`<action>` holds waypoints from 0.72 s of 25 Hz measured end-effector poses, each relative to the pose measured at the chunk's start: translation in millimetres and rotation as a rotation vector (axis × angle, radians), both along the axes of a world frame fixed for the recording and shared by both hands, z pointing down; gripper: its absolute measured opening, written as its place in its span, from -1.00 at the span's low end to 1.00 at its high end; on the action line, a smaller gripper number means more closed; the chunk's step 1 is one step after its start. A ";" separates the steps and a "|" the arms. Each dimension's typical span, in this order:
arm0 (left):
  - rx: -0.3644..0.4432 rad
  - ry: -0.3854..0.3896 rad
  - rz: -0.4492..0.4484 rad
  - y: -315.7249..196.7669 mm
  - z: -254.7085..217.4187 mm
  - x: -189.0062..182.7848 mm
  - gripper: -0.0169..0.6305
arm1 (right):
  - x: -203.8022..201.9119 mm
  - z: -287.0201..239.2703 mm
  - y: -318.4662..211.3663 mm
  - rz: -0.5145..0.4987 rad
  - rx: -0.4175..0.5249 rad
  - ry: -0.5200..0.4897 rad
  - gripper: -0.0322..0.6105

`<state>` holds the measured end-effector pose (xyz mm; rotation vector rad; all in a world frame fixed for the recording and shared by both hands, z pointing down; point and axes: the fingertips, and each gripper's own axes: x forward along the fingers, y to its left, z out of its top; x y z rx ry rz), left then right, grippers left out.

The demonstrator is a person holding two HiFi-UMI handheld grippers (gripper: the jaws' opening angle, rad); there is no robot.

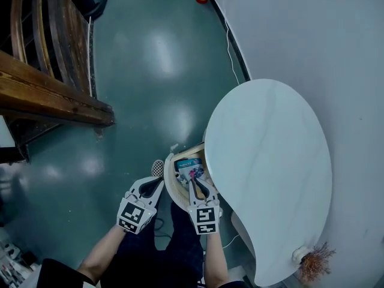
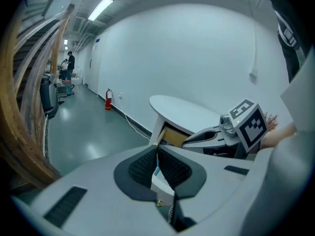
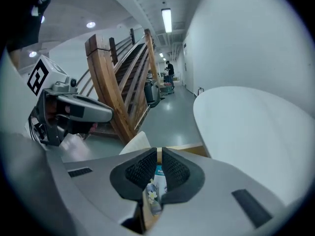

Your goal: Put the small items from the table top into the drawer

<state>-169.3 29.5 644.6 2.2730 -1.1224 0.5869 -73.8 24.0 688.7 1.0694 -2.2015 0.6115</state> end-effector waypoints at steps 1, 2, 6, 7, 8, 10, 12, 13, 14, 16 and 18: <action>0.008 0.002 0.005 -1.0 -8.2 1.9 -0.87 | 1.4 -7.2 0.2 0.008 0.005 -0.002 -0.77; 0.018 0.003 0.009 -2.8 -17.7 3.3 -0.87 | 2.8 -15.2 0.2 0.016 0.009 -0.005 -0.77; 0.061 0.009 0.044 -7.1 -48.7 11.8 -0.87 | 13.0 -49.2 -3.5 0.057 0.039 -0.028 -0.77; 0.072 0.008 0.052 -8.1 -55.4 15.2 -0.87 | 17.4 -57.0 -3.9 0.067 0.049 -0.035 -0.77; 0.084 0.008 0.057 -9.4 -62.5 18.7 -0.87 | 22.1 -65.2 -4.4 0.076 0.060 -0.041 -0.77; 0.106 0.010 0.064 -13.6 -78.5 25.1 -0.87 | 31.2 -84.1 -7.3 0.097 0.091 -0.045 -0.77; 0.132 0.013 0.076 -18.7 -96.6 32.5 -0.87 | 40.1 -104.9 -11.5 0.118 0.130 -0.042 -0.77; 0.146 0.016 0.087 -20.7 -105.8 37.1 -0.87 | 44.3 -114.9 -13.1 0.127 0.148 -0.042 -0.78; 0.161 0.019 0.099 -22.2 -114.4 41.7 -0.87 | 48.1 -124.3 -14.0 0.135 0.165 -0.042 -0.78; 0.191 0.023 0.125 -24.4 -129.5 49.8 -0.87 | 54.4 -141.5 -14.4 0.152 0.196 -0.046 -0.79; 0.223 0.031 0.145 -28.0 -146.1 58.2 -0.87 | 60.6 -158.3 -14.1 0.168 0.226 -0.051 -0.80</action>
